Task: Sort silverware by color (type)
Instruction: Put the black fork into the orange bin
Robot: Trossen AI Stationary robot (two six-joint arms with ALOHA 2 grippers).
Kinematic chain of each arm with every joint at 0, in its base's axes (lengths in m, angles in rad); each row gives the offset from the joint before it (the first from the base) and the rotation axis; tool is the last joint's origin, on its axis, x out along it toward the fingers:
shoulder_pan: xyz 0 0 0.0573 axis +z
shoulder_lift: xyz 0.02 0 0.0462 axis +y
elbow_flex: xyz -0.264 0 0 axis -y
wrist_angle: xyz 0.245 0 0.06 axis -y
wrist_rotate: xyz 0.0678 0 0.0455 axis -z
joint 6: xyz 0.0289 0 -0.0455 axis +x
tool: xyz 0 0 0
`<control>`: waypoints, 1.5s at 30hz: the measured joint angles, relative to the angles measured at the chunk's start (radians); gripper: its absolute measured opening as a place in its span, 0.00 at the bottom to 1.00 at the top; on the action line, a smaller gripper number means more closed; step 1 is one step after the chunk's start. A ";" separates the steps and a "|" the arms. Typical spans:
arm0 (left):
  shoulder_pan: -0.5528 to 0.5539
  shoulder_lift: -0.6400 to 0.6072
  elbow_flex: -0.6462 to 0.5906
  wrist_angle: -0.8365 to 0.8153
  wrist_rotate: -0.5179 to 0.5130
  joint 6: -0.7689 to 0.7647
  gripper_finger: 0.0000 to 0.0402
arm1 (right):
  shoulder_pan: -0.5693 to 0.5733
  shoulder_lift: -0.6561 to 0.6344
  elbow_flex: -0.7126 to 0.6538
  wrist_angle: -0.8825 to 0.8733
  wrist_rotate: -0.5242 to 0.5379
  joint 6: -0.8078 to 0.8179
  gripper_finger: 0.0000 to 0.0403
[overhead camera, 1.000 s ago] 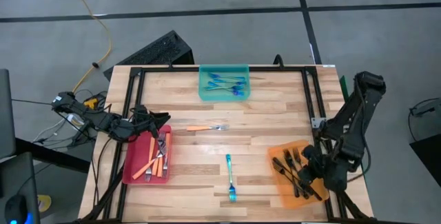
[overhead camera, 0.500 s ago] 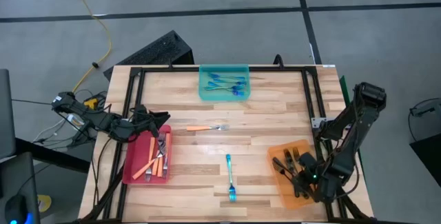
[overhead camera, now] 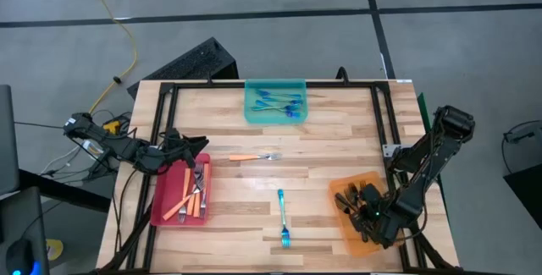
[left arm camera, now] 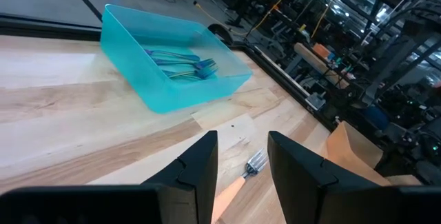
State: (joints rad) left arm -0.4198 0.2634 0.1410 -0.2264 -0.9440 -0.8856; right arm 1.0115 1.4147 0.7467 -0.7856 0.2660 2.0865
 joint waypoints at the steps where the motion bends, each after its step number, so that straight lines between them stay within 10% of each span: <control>1: 0.000 0.000 0.000 -0.003 -0.002 0.000 0.28 | -0.005 0.000 0.000 -0.007 0.001 -0.001 0.09; 45: 0.000 0.000 0.000 -0.009 -0.005 -0.001 0.28 | -0.065 0.071 0.060 -0.073 -0.029 -0.168 0.22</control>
State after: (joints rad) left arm -0.4200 0.2634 0.1410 -0.2352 -0.9493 -0.8871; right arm 0.9463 1.4860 0.8064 -0.8589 0.2367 1.9190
